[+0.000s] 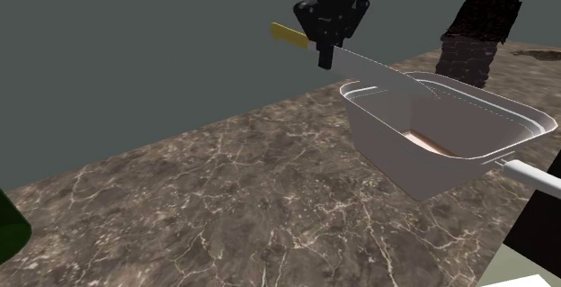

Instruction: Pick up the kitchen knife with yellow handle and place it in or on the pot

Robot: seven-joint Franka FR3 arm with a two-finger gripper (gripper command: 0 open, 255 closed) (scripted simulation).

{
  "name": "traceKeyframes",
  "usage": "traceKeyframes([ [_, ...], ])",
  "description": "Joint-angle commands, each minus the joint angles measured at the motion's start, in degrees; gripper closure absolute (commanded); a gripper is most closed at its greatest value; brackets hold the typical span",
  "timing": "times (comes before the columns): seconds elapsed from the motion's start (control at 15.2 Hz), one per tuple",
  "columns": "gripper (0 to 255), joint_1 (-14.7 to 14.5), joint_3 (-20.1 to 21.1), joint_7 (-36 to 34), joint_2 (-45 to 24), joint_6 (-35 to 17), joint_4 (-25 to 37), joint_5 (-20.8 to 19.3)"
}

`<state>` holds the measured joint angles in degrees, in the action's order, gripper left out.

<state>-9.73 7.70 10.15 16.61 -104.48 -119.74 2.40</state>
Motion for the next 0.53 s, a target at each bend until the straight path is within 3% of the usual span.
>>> traceKeyframes([
  [0.0,255,1.0,-1.95,2.95,2.69,0.31,-2.46,-0.18],
  [0.46,255,4.21,-8.29,11.65,10.88,1.43,-9.67,-2.23],
])
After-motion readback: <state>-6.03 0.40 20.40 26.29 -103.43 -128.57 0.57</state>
